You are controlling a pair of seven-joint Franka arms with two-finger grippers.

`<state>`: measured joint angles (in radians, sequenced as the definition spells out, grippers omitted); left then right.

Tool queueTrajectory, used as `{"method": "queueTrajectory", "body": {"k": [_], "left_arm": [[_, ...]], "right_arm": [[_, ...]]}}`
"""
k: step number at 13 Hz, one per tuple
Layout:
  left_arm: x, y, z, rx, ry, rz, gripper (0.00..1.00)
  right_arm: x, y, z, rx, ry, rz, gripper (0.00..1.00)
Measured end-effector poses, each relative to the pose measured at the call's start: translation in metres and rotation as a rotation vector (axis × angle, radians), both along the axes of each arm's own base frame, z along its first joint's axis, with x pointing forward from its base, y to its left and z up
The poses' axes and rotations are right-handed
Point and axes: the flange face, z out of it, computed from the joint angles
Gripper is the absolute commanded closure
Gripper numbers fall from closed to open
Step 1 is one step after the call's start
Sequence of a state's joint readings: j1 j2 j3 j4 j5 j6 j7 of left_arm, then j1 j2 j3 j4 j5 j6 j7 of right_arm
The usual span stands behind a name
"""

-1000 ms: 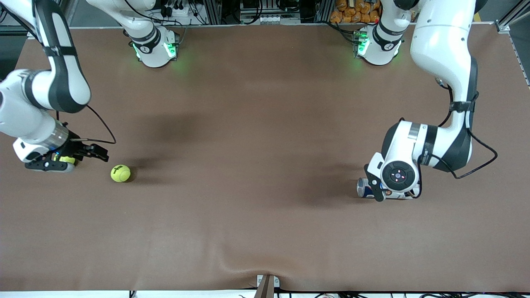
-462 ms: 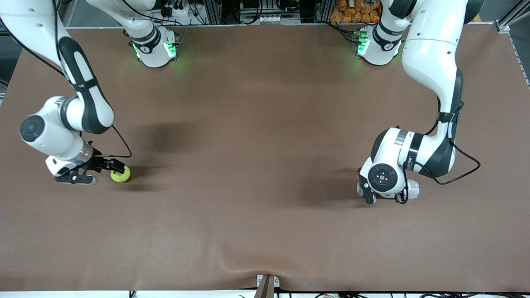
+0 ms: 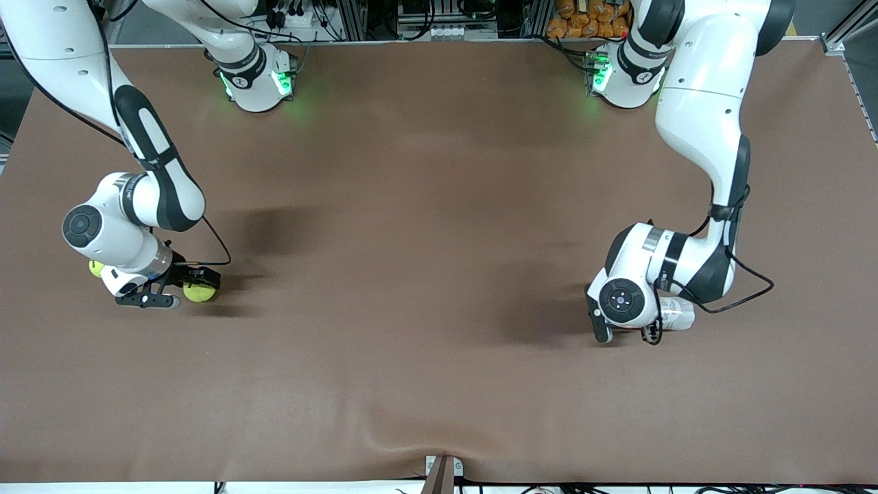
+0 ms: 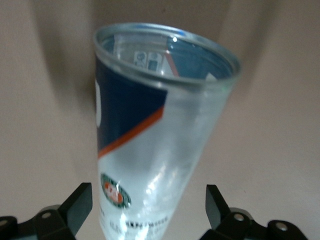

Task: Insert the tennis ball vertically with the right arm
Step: 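Raise the can with the left gripper while the right gripper grasps a ball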

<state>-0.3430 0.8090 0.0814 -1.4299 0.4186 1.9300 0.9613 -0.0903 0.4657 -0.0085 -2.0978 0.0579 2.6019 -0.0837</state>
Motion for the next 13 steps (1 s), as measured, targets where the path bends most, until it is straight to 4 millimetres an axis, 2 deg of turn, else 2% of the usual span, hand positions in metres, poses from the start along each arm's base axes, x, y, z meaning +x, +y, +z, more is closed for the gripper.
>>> {"method": "queueTrajectory", "body": {"k": [1,2,3,4,6,9,11,13], "left_arm": [[0.0,-0.001,-0.006,-0.005,-0.004,-0.005,0.0],[0.001,-0.002,-0.012,-0.009,-0.01,-0.008,0.0],[0.001,-0.002,-0.016,-0.012,-0.015,-0.008,0.0],[0.001,-0.003,-0.02,-0.013,-0.018,-0.005,0.0],[0.0,-0.003,-0.025,-0.016,-0.02,-0.006,0.0],[0.0,-0.004,-0.027,-0.021,-0.025,-0.01,0.0],[0.0,-0.003,-0.028,-0.023,-0.027,-0.009,0.0],[0.0,-0.002,-0.028,-0.025,-0.031,-0.008,0.17]], "right_arm": [[0.001,0.002,-0.003,-0.002,-0.01,0.002,0.0],[0.001,0.003,-0.008,-0.003,-0.016,0.003,0.1],[0.001,0.003,-0.011,-0.004,-0.019,0.004,0.26],[0.001,0.003,-0.013,-0.004,-0.019,0.004,0.34],[0.001,0.003,-0.013,-0.004,-0.022,0.003,0.41],[0.003,0.001,-0.009,-0.006,-0.03,0.0,0.6],[0.005,0.001,0.0,-0.006,-0.036,0.0,0.66],[0.011,0.002,0.026,-0.004,-0.049,0.004,0.71]]}}
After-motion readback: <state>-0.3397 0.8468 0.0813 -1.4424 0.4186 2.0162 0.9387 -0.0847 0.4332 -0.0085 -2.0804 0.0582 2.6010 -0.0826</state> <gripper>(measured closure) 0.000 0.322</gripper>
